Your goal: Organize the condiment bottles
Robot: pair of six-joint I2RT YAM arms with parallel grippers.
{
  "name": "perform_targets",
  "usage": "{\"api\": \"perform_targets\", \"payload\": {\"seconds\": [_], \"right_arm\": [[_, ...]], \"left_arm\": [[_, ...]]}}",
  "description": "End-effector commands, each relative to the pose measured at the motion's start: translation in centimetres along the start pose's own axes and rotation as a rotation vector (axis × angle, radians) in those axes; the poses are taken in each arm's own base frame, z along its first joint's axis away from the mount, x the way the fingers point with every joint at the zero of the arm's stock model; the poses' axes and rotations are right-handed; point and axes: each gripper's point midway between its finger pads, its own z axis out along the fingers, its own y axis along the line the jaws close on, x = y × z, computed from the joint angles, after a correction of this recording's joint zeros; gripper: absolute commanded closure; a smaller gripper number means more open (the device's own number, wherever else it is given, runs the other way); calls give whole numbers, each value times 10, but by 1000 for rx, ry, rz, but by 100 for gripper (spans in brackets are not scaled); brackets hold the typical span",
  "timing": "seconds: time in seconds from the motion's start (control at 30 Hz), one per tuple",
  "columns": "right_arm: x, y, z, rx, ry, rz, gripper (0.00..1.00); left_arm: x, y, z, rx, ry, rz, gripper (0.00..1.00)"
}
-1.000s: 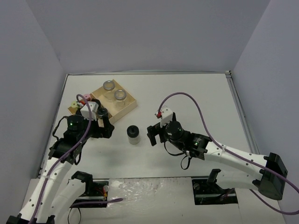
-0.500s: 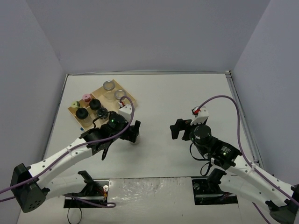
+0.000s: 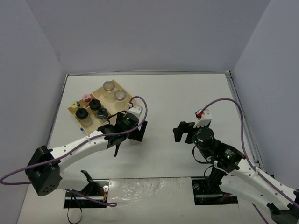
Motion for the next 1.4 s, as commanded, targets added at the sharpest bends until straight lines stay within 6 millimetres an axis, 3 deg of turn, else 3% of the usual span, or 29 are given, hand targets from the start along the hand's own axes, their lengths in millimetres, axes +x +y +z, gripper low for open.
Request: {"api": "perform_targets", "payload": {"seconds": [0.0, 0.17, 0.43, 0.73, 0.97, 1.03, 1.13, 1.27, 1.37], "right_arm": [[-10, -3, 1, 23, -47, 34, 3], [-11, -6, -2, 28, -54, 34, 3], [-10, -8, -5, 30, -55, 39, 3], [-10, -10, -6, 35, -55, 40, 3], [-11, -10, -8, 30, -58, 43, 3], [-11, -10, -8, 30, -58, 43, 3], [-11, -10, -9, 29, -60, 44, 3], [-14, -10, -11, 26, -67, 46, 3], [-15, -9, -12, 19, -71, 49, 3]], "left_arm": [[-31, -9, 1, -2, -63, -71, 3], [-23, -9, 8, -19, -26, -84, 4], [-20, 0, 10, -35, -6, -114, 15], [-17, -4, 11, -6, 16, -127, 36], [-24, 1, -1, -22, 13, -129, 63], [-32, 6, -12, -33, -10, -135, 73], [-43, 17, -31, -56, -31, -149, 79], [-51, 46, -55, -106, -46, -174, 81], [-57, 80, -71, -164, -69, -215, 81]]}}
